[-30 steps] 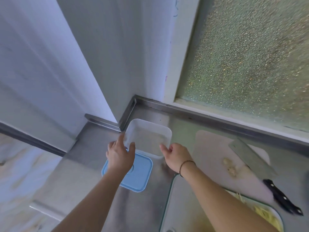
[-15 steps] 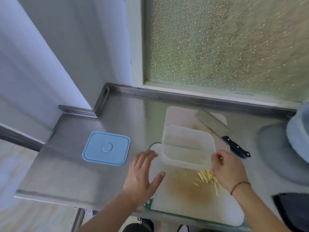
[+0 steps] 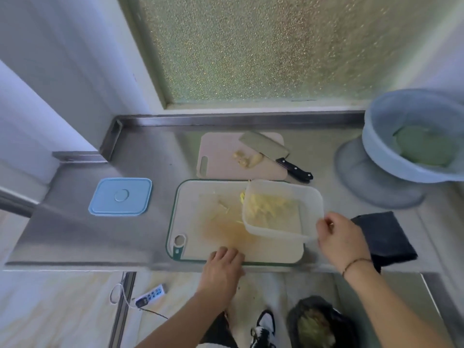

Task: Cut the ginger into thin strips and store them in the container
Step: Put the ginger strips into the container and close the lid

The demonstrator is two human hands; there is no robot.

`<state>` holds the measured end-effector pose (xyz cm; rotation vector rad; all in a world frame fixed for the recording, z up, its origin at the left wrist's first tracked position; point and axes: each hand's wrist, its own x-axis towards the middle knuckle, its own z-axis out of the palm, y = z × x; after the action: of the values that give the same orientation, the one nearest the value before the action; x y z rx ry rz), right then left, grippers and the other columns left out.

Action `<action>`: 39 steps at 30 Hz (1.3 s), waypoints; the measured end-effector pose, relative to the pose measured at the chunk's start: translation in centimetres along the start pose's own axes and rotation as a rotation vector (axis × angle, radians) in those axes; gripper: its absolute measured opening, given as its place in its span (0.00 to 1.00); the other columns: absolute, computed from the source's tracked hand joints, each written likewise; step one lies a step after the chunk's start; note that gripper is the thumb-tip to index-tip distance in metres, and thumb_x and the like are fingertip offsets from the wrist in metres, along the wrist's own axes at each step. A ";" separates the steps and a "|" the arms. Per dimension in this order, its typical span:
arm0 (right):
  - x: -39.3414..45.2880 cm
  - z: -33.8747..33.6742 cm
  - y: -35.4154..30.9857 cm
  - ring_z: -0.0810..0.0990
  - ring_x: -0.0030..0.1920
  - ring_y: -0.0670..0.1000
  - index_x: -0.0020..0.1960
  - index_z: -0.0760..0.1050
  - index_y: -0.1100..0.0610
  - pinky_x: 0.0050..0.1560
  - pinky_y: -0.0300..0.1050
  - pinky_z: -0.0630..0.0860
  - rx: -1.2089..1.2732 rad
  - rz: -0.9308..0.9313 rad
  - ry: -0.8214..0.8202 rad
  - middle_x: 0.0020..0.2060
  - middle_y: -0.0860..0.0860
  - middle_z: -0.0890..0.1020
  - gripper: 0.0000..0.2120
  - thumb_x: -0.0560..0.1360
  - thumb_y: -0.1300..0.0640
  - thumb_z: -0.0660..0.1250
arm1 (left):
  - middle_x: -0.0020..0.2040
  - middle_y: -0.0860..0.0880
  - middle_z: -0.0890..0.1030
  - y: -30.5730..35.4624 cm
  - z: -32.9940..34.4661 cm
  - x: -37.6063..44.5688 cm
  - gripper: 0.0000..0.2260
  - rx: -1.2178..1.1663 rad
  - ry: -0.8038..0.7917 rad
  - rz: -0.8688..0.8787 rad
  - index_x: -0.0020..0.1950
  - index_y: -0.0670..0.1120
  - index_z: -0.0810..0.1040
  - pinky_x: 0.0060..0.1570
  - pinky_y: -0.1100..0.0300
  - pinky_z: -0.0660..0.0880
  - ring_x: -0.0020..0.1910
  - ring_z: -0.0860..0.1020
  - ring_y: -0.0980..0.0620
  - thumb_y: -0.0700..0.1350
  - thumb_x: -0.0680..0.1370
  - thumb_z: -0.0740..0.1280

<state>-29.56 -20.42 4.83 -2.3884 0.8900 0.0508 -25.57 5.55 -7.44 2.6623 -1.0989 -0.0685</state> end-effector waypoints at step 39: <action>-9.2 6.9 8.5 0.67 0.17 0.47 0.30 0.69 0.51 0.18 0.40 0.61 -0.100 -0.506 0.000 0.19 0.42 0.61 0.13 0.72 0.48 0.59 | 0.56 0.46 0.83 4.1 -2.3 -8.0 0.43 -1.747 -0.132 -0.987 0.63 0.42 0.78 0.42 0.49 0.81 0.52 0.83 0.44 0.67 0.58 0.79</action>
<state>-40.77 -16.44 -3.11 -2.6361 0.2675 -0.1041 -33.77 8.86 -4.65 1.2223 0.4149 -0.8757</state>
